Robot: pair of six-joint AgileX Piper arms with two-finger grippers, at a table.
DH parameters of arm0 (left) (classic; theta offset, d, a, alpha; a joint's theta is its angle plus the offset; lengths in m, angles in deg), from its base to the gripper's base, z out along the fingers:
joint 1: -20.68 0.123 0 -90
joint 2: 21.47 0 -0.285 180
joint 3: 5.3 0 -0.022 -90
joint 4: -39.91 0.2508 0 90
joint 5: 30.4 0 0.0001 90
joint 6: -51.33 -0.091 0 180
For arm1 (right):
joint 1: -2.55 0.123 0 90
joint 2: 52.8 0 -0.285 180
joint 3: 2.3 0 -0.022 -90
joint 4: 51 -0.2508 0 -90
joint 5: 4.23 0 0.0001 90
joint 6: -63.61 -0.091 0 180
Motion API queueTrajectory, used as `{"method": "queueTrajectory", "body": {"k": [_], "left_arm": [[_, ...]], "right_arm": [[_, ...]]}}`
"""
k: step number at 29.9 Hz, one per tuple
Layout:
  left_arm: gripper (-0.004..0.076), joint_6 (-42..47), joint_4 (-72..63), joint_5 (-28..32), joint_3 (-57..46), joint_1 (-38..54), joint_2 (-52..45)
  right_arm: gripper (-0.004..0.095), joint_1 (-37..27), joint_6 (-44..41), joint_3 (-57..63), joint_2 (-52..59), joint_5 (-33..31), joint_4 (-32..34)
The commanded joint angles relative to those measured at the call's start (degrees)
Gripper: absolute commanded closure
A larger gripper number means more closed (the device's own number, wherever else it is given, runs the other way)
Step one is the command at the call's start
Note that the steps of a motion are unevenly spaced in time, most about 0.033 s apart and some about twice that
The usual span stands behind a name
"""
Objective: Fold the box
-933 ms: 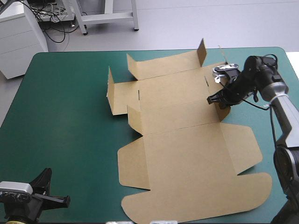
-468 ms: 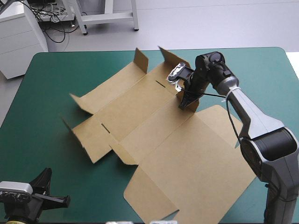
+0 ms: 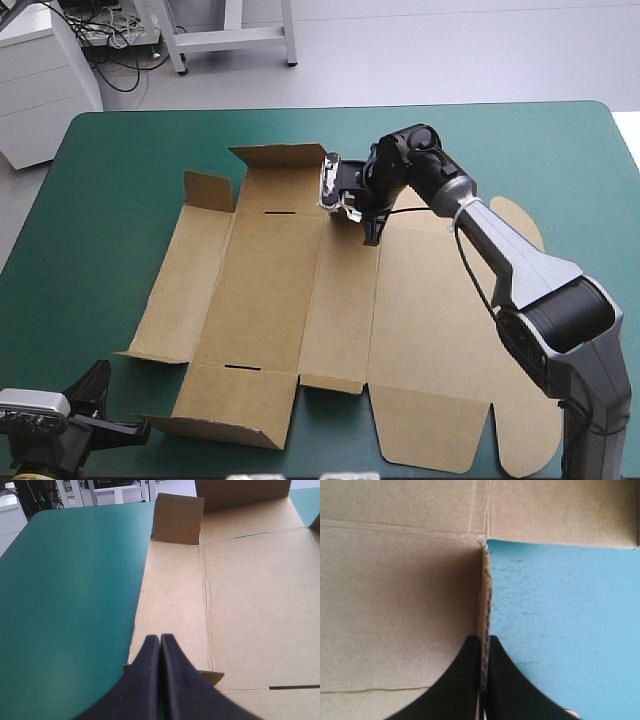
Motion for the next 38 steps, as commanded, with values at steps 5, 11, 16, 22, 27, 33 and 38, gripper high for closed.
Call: {"method": "queueTrajectory", "body": {"k": [5,11,16,22,27,33,38], "left_arm": [[0.0756,0.47,-0.74,4.32,1.57,-0.48,-0.95],[0.0756,0.47,-0.74,4.32,1.57,-0.48,-0.95],[0.0756,0.47,-0.74,4.32,1.57,-0.48,-0.95],[0.0756,0.47,-0.74,4.32,1.57,-0.48,-0.95],[0.0756,0.47,-0.74,4.32,1.57,-0.48,-0.95],[0.0756,0.47,-0.51,4.32,1.57,-0.48,-0.95],[0.0756,0.47,-0.51,4.32,1.57,-0.48,-0.95]], "right_arm": [[0.0931,0.77,1.11,-1.9,1.02,8.35,-4.0],[0.0929,1.07,1.11,-1.9,-1.16,8.39,-4.8],[0.0873,1.07,0.99,-1.9,-1.29,8.28,-5.69],[0.0507,1.07,0.0,-1.9,-1.29,8.27,-6.88],[0.0359,1.07,-3.03,-2.13,-0.19,8.79,-6.77],[0.0644,0.96,-18.04,-4.69,3.94,7.86,-4.47],[0.0908,0.96,-32.23,-4.98,7.64,8.39,4.43]]}}
